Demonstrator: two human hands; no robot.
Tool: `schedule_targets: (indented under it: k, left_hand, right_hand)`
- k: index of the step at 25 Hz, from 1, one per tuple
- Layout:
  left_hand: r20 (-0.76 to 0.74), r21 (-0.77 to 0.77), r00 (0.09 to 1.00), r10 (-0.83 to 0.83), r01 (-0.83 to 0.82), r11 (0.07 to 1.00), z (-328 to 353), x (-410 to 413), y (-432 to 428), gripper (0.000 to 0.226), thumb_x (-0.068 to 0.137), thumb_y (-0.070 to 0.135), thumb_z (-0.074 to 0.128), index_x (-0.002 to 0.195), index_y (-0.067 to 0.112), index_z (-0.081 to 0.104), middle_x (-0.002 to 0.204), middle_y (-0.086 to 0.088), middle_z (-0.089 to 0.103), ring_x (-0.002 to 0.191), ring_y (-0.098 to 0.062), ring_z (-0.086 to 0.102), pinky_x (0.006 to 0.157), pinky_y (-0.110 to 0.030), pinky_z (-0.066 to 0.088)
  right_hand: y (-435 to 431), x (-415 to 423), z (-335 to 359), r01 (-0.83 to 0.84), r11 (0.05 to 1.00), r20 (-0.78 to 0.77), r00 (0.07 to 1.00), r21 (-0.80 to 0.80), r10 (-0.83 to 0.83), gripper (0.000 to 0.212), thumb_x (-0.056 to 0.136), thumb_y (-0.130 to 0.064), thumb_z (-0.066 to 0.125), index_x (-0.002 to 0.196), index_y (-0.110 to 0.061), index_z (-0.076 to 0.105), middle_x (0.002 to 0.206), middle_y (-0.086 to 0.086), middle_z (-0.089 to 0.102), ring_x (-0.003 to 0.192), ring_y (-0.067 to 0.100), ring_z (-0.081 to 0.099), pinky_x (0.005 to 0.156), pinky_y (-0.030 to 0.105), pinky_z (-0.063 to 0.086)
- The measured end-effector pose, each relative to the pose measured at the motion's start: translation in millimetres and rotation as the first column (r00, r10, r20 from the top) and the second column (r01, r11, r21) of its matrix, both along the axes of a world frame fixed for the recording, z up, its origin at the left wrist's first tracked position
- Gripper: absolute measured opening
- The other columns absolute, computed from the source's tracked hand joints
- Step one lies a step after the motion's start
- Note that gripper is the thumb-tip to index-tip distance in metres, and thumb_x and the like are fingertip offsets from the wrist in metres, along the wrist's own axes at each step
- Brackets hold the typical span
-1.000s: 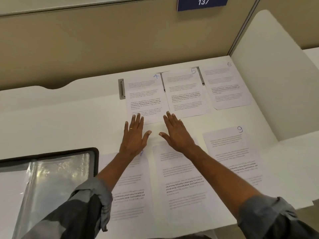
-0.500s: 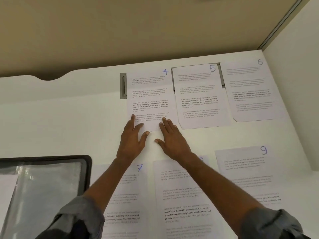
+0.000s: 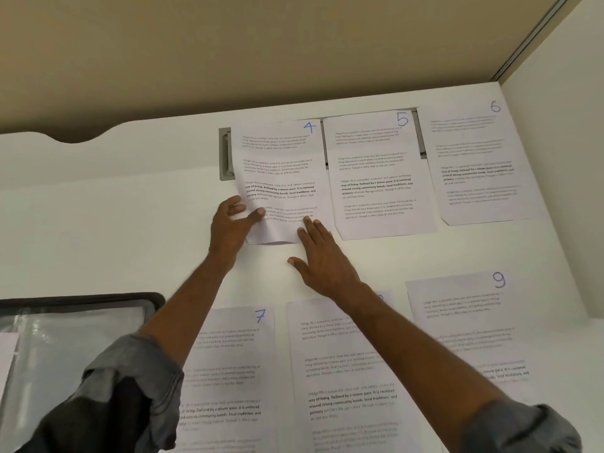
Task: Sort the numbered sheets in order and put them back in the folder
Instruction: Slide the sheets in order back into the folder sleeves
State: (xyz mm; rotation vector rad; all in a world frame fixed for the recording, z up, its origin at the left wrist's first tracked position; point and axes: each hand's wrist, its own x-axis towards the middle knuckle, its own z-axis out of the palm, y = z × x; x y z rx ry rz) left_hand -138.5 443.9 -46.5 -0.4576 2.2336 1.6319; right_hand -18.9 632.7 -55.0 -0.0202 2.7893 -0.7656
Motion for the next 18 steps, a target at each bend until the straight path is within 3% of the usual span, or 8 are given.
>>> schedule_targets:
  k: [3, 7, 11, 14, 18]
  left_hand:
    - [0.001, 0.03, 0.998, -0.069, 0.069, 0.997, 5, -4, 4, 0.056, 0.081, 0.043, 0.085, 0.129, 0.018, 0.068, 0.11, 0.002, 0.071, 0.104, -0.02, 0.068, 0.093, -0.031, 0.055]
    - [-0.212, -0.176, 0.948, -0.239, 0.203, 0.963, 10, -13, 7, 0.039, 0.093, 0.05, 0.068, 0.117, 0.021, 0.076, 0.112, 0.001, 0.074, 0.103, -0.02, 0.068, 0.093, -0.039, 0.055]
    - [-0.122, 0.054, 0.982, -0.145, 0.152, 0.987, 21, -14, 12, 0.026, 0.099, 0.042, 0.063, 0.116, 0.022, 0.066, 0.125, 0.005, 0.068, 0.116, -0.015, 0.063, 0.095, -0.032, 0.051]
    - [-0.07, 0.174, 0.997, -0.024, 0.035, 0.984, 22, -15, 10, 0.04, 0.093, 0.031, 0.075, 0.124, 0.023, 0.051, 0.127, 0.0, 0.065, 0.115, -0.018, 0.065, 0.09, -0.031, 0.057]
    - [-0.087, 0.125, 0.994, -0.066, 0.076, 0.989, 22, -16, 4, 0.056, 0.087, 0.019, 0.082, 0.133, 0.02, 0.051, 0.123, 0.0, 0.069, 0.102, -0.01, 0.071, 0.081, -0.022, 0.06]
  right_hand:
    - [2, -1, 4, -0.008, 1.0, 0.012, 1.0, 0.001, 0.008, 0.07, 0.103, -0.043, 0.053, 0.157, -0.003, 0.029, 0.17, 0.014, 0.012, 0.157, 0.03, 0.007, 0.127, 0.046, 0.016]
    - [3, -1, 3, -0.029, 1.0, -0.007, 1.0, 0.009, 0.029, 0.072, 0.102, -0.042, 0.056, 0.156, -0.002, 0.03, 0.169, 0.016, 0.014, 0.157, 0.032, 0.009, 0.127, 0.047, 0.018]
    - [2, 1, 0, -0.035, 0.999, 0.005, 0.999, 0.02, 0.035, 0.075, 0.102, -0.043, 0.056, 0.158, -0.003, 0.027, 0.17, 0.015, 0.01, 0.158, 0.031, 0.006, 0.127, 0.046, 0.016]
    - [3, 1, -1, -0.036, 0.999, -0.016, 0.999, 0.018, 0.037, 0.075, 0.101, -0.042, 0.058, 0.157, -0.002, 0.028, 0.169, 0.016, 0.011, 0.157, 0.032, 0.007, 0.127, 0.047, 0.017]
    - [3, 2, -4, -0.037, 0.999, -0.032, 0.999, 0.03, 0.038, 0.076, 0.102, -0.043, 0.056, 0.158, -0.003, 0.027, 0.17, 0.014, 0.008, 0.158, 0.031, 0.006, 0.128, 0.045, 0.014]
